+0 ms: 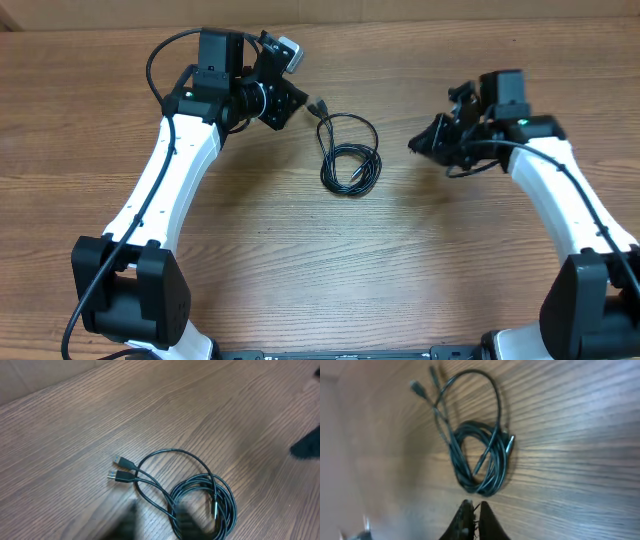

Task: Untangle cables
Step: 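Raise both arms and move grippers toward the black cable coil, then lower both grippers onto the coil and grasp cable strands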

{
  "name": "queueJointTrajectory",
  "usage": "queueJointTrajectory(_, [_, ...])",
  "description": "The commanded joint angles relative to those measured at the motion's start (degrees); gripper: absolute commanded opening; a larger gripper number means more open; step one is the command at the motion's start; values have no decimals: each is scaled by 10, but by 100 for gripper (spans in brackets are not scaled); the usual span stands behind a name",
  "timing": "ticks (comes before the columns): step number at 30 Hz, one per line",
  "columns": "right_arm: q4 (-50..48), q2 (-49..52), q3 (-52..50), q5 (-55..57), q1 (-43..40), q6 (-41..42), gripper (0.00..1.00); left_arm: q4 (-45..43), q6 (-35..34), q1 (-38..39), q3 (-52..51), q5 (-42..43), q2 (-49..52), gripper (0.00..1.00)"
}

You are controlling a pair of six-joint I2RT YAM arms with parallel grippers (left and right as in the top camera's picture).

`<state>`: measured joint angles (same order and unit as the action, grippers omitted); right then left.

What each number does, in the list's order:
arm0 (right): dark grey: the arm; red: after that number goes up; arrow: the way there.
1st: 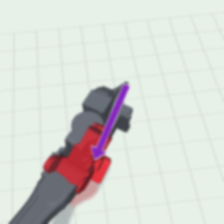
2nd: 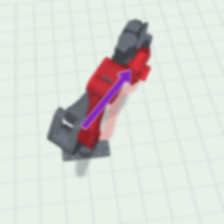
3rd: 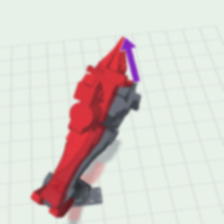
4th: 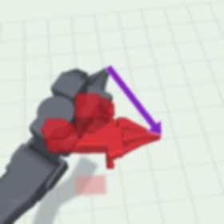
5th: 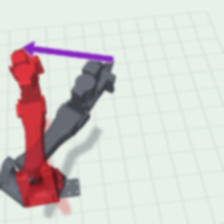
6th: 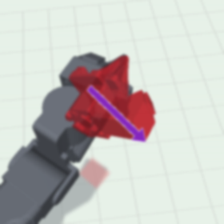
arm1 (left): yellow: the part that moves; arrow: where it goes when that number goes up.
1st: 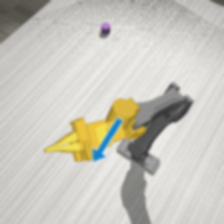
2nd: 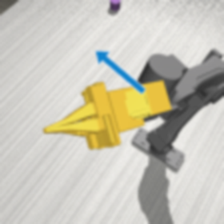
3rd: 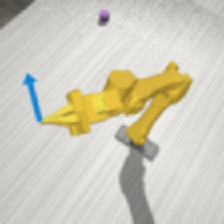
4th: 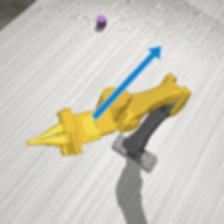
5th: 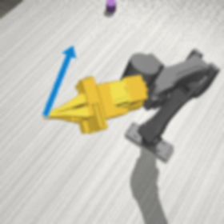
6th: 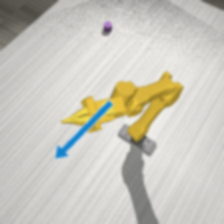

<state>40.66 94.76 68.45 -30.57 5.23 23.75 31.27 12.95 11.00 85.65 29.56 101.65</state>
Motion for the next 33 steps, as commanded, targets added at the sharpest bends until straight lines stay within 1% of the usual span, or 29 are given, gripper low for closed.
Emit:
queueJointTrajectory(1, [-39, -4, -35, 56, 30, 91, 4, -3, -62, 1, 13, -6, 26, 4])
queueJointTrajectory(3, [-73, -4, -61, 72, 46, 134, 4, -3, -70, 7, 13, -11, 41, 4])
queueJointTrajectory(7, [-120, -4, -113, 126, 74, 203, 4, 0, -79, 24, 13, -39, 70, 10])
queueJointTrajectory(8, [-136, -4, -129, 143, 82, 220, 5, 0, -79, 29, 13, -45, 77, 12])
queueJointTrajectory(10, [-186, -4, -162, 162, 98, 247, 12, -2, -79, 41, 13, -63, 86, 15])
queueJointTrajectory(12, [-249, -4, -195, 164, 115, 249, 15, -4, -79, 53, 13, -88, 95, 13])
queueJointTrajectory(14, [-306, -4, -221, 164, 129, 254, 16, -4, -79, 62, 13, -101, 105, 14])
queueJointTrajectory(15, [-327, -4, -229, 165, 133, 260, 18, -4, -79, 66, 13, -101, 109, 17])
queueJointTrajectory(16, [-349, -4, -237, 165, 139, 260, 18, -4, -80, 71, 13, -101, 116, 23])
queueJointTrajectory(17, [-364, -4, -242, 165, 142, 260, 18, -4, -84, 75, 13, -101, 121, 26])
queueJointTrajectory(20, [-375, -3, -248, 185, 147, 260, 18, 1, -103, 86, 13, -101, 138, 28])
queueJointTrajectory(21, [-374, -2, -250, 195, 148, 260, 18, 2, -110, 90, 13, -101, 143, 31])
queueJointTrajectory(23, [-374, 1, -254, 206, 148, 260, 18, 5, -118, 99, 13, -100, 150, 29])
queueJointTrajectory(24, [-374, 5, -255, 207, 148, 260, 18, 7, -117, 104, 13, -100, 150, 27])
queueJointTrajectory(25, [-375, 10, -255, 206, 148, 260, 18, 7, -111, 109, 13, -100, 150, 27])
queueJointTrajectory(27, [-379, 26, -255, 205, 148, 275, 17, 11, -78, 120, 13, -100, 149, 37])
queueJointTrajectory(28, [-383, 35, -255, 205, 148, 286, 17, 16, -47, 126, 14, -101, 149, 40])
queueJointTrajectory(30, [-402, 56, -255, 199, 148, 303, 17, 28, 19, 136, 14, -103, 149, 51])
queueJointTrajectory(31, [-416, 65, -255, 188, 148, 303, 17, 37, 59, 140, 14, -103, 149, 58])
queueJointTrajectory(33, [-451, 81, -255, 147, 148, 302, 21, 58, 136, 145, 15, -109, 149, 69])
